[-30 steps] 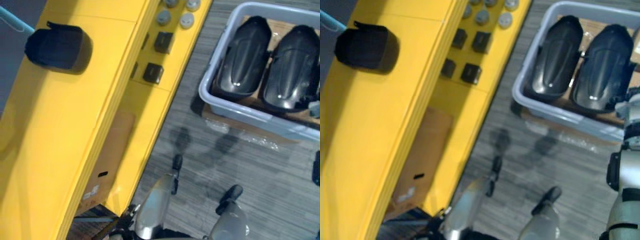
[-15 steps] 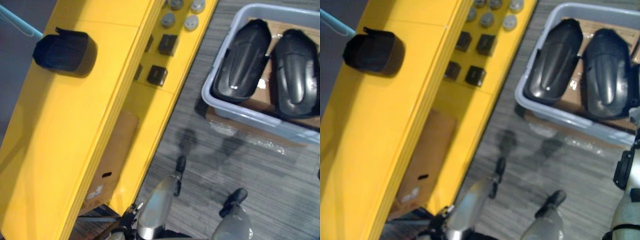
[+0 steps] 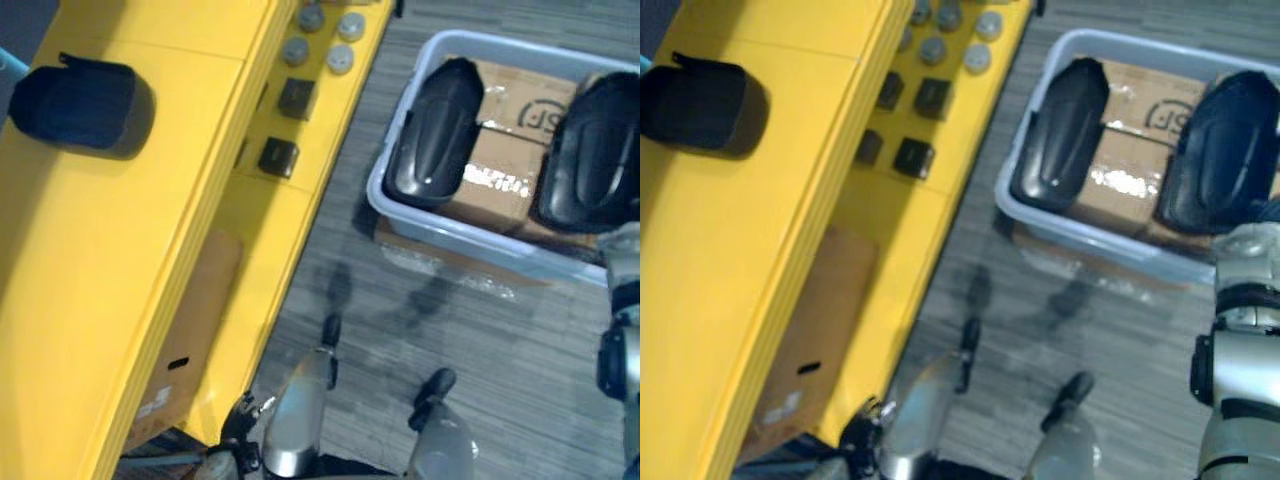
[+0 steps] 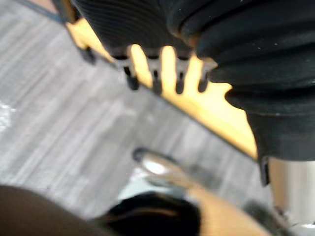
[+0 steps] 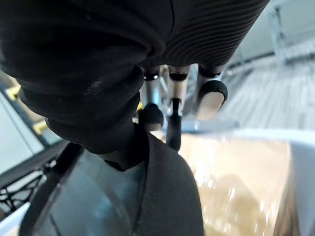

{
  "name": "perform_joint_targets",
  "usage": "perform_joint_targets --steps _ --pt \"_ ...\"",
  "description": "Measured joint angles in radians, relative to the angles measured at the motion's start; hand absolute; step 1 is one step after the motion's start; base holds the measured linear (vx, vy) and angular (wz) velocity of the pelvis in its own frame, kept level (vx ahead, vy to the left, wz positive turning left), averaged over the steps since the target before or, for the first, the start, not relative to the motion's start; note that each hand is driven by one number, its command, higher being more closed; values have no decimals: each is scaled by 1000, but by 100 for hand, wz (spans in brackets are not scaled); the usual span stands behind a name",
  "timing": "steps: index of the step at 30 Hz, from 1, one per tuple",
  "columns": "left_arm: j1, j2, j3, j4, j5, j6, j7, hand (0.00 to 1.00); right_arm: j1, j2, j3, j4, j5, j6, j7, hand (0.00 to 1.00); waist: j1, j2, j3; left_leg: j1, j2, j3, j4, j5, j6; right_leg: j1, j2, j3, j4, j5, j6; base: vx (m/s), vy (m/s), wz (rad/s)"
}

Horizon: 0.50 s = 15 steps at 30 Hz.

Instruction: Walk over and take plastic housings, then place them on the shelf

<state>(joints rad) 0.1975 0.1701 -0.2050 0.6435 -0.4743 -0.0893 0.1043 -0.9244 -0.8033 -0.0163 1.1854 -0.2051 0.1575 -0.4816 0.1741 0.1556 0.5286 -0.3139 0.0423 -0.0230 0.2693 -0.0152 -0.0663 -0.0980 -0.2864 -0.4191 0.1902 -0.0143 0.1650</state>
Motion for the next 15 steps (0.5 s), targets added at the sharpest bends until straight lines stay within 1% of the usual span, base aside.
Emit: perform_joint_targets --steps 3,4,5,6,7,8,9,10,11,12,13,14,15 --pt "0 0 4 3 2 -13 3 0 10 12 10 -25 -4 -12 -20 100 -4 -8 0 18 10 8 -26 10 -7 6 11 9 -14 6 -5 6 -36 -13" --pt "0 0 6 4 2 -29 12 0 10 12 27 -40 -4 -27 -38 100 -8 -15 -1 22 16 7 -41 17 -11 6 19 8 -21 9 -7 6 -53 -3" --pt "0 1 7 4 4 -39 16 0 10 13 32 -44 -4 -32 -46 100 -10 -20 -2 26 18 7 -52 22 -13 6 22 8 -24 10 -8 6 -47 -2" --pt "0 1 7 3 8 -48 28 0 10 14 38 -47 -4 -35 -53 100 -10 -24 -2 33 19 7 -64 29 -14 7 23 8 -27 10 -8 8 -43 0" --pt "0 1 8 1 13 -76 59 0 10 16 48 -54 -4 -44 -73 100 -12 -31 -4 45 20 7 -92 43 -18 9 24 6 -30 10 -8 7 -34 1" --pt "0 1 8 -2 13 -85 70 0 11 17 48 -62 -4 -45 -80 100 -14 -34 -3 50 20 7 -100 47 -18 10 24 6 -30 10 -8 -2 -34 3" --pt "0 1 8 -14 21 -100 101 0 18 20 49 -78 -4 -54 -98 100 -19 -38 -5 53 19 7 -111 53 -18 11 24 5 -32 10 -8 -6 -12 3" --pt "-1 1 10 -35 61 -126 159 0 30 25 49 -84 -3 -79 -130 100 -21 -42 -5 60 18 6 -128 63 -18 11 23 3 -33 10 -8 -12 -15 4" --pt "-1 1 14 -54 86 -136 186 0 39 27 49 -87 -3 -89 -148 100 -21 -44 -6 61 18 5 -132 66 -19 11 23 2 -33 10 -8 -11 -6 4" --pt "-1 1 31 -96 151 -155 241 0 58 35 49 -99 -3 -106 -180 100 -21 -48 -8 65 18 4 -144 72 -19 11 22 0 -33 10 -8 0 0 0" --pt "-3 2 40 -120 184 -162 269 0 65 39 49 -107 -3 -114 -196 100 -22 -49 -8 67 17 4 -148 74 -19 11 22 0 -33 10 -8 -23 -8 5" --pt "-15 11 49 -170 251 -172 324 0 77 42 49 -120 -4 -126 -226 100 -24 -50 -9 69 16 1 -159 82 -19 11 21 -5 -33 10 -8 -34 -9 7" --pt "-36 27 55 -212 293 -173 365 0 86 44 49 -121 -3 -140 -253 100 -25 -50 -9 68 16 -2 -162 86 -19 11 22 -11 -33 10 -9 -34 -7 8"
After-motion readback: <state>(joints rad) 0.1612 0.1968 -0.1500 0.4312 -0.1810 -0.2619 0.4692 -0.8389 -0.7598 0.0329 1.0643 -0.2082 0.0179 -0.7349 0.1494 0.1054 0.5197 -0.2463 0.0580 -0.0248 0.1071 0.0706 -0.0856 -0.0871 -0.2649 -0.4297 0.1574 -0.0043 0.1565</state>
